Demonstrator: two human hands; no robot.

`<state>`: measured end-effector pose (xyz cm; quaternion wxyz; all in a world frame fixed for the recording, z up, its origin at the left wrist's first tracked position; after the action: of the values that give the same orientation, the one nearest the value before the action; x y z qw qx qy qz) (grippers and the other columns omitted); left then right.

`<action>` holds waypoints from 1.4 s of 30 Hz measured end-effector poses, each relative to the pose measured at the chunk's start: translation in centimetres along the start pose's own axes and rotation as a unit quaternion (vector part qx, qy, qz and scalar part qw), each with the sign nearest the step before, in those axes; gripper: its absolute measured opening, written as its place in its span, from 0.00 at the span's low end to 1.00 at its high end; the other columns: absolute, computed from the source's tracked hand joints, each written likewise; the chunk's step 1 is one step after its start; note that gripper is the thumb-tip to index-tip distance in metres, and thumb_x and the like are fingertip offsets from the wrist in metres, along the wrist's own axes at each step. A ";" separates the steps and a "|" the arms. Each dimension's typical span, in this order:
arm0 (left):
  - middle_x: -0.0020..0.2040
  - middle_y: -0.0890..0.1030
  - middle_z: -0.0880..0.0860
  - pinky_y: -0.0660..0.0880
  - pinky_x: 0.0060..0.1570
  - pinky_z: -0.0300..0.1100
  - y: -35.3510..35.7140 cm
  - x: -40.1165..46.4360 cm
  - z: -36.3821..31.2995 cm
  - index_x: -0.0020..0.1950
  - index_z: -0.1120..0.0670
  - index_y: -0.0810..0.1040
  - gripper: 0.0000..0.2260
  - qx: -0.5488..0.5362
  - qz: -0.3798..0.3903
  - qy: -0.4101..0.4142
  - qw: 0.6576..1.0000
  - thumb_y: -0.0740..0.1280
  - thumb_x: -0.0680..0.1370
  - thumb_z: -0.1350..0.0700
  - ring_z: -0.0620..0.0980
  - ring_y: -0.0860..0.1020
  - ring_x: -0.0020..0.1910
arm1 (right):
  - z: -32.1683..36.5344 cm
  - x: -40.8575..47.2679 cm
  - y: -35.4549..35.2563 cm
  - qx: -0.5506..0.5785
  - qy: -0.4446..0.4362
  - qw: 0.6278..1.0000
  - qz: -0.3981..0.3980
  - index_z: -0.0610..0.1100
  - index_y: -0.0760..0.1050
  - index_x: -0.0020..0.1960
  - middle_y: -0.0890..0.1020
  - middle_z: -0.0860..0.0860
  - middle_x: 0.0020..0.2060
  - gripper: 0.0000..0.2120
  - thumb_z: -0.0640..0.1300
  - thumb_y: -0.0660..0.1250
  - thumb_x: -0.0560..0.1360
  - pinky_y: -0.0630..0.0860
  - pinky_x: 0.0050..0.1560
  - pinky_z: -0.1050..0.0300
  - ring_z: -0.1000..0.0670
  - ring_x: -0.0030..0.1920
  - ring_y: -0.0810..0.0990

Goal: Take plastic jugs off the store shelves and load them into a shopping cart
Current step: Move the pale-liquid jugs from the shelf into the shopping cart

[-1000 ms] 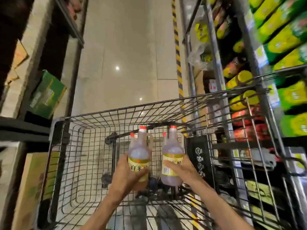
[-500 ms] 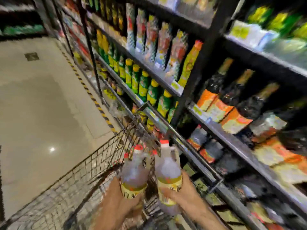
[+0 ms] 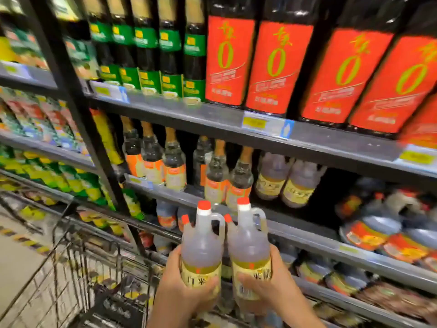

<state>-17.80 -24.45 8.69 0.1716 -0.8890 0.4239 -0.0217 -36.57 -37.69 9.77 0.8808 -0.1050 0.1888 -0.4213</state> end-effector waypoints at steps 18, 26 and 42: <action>0.57 0.81 0.44 0.80 0.58 0.49 17.4 10.6 -15.6 0.63 0.46 0.72 0.33 -0.045 0.048 0.153 0.986 0.82 0.63 0.44 0.42 0.81 0.55 | -3.0 -2.3 -17.6 0.139 -0.020 0.976 -0.164 0.58 0.67 0.71 0.84 0.57 0.58 0.40 0.57 0.81 0.65 0.81 0.56 0.53 0.57 0.55 0.85; 0.57 0.77 0.50 0.78 0.58 0.50 19.5 13.1 -12.0 0.61 0.48 0.71 0.35 0.032 0.020 0.123 0.992 0.81 0.61 0.39 0.50 0.76 0.58 | -1.5 -0.5 -18.4 0.100 -0.052 0.974 -0.194 0.58 0.64 0.71 0.80 0.58 0.59 0.38 0.50 0.81 0.68 0.81 0.46 0.62 0.63 0.52 0.83; 0.80 0.62 0.51 0.64 0.76 0.53 21.0 11.1 -10.2 0.82 0.51 0.52 0.37 0.008 0.000 0.155 0.988 0.68 0.81 0.42 0.50 0.60 0.78 | 0.6 6.6 -19.6 0.030 -0.072 0.961 -0.266 0.44 0.73 0.61 0.83 0.55 0.50 0.29 0.48 0.83 0.67 0.80 0.47 0.63 0.59 0.50 0.83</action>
<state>-28.26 -48.02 10.31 0.1114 -0.8735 0.4452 -0.1624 -46.24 -55.03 15.47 0.7508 -0.1554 0.0778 -0.6372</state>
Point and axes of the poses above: each hand's wrist, its own x-axis towards the middle knuckle, its own y-axis out of the palm, z = x × y, the point moved 7 cm from there along x, towards the middle knuckle
